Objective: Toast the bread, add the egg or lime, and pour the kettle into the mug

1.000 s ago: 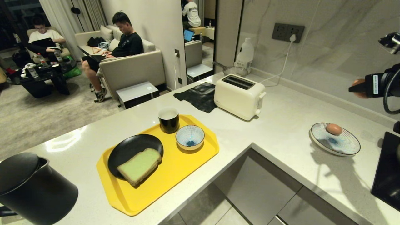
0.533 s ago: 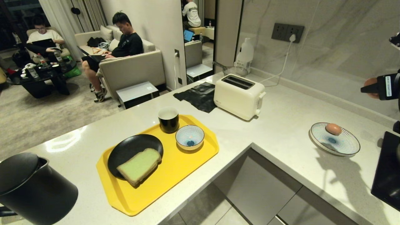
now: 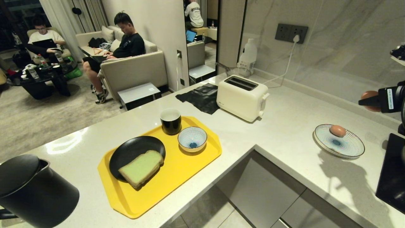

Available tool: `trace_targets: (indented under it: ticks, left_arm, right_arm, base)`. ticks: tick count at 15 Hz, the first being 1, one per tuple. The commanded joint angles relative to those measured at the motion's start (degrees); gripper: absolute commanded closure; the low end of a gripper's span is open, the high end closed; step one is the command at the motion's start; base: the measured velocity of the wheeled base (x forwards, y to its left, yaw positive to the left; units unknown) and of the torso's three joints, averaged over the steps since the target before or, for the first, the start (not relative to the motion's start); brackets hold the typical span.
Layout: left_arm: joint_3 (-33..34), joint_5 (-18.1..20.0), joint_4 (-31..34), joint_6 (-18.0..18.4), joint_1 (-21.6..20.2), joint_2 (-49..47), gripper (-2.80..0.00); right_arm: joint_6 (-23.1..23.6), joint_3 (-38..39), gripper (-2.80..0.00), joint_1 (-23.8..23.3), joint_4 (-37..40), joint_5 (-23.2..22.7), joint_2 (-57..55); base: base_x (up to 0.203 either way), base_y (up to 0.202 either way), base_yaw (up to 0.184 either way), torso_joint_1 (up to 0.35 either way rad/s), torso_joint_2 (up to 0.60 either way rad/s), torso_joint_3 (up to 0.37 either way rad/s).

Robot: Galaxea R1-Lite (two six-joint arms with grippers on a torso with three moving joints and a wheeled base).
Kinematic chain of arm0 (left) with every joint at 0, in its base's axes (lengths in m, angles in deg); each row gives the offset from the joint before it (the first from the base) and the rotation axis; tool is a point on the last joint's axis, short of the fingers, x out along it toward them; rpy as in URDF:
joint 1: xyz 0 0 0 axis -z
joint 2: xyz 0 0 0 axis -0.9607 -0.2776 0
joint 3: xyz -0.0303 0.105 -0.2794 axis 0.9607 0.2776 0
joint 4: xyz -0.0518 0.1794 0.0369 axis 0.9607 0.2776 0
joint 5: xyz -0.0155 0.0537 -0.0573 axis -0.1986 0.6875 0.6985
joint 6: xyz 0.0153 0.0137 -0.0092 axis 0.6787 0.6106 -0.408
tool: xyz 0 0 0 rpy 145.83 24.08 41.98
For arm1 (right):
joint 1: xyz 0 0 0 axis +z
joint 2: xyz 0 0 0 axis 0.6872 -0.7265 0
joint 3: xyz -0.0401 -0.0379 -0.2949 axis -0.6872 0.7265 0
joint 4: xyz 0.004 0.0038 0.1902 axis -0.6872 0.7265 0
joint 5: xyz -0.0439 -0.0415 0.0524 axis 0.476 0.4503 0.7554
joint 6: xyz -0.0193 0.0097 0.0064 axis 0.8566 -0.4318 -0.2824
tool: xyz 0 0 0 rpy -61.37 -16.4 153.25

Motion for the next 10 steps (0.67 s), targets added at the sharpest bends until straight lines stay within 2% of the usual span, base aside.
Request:
trace_targets:
  ticks: [1,10]
  left_arm:
    - [0.01,0.02,0.00,0.02,-0.01,0.18,0.00]
    - [0.01,0.02,0.00,0.02,-0.01,0.18,0.00]
  right_arm:
    - [0.32,-0.24,0.00,-0.07,0.10,-0.14,-0.68]
    - [0.50,-1.15,0.00,0.08,0.05,-0.19,-2.39]
  base:
    - [0.000,0.000,0.000,0.000,0.00,0.000]
    - [0.000,0.000,0.000,0.000,0.00,0.000]
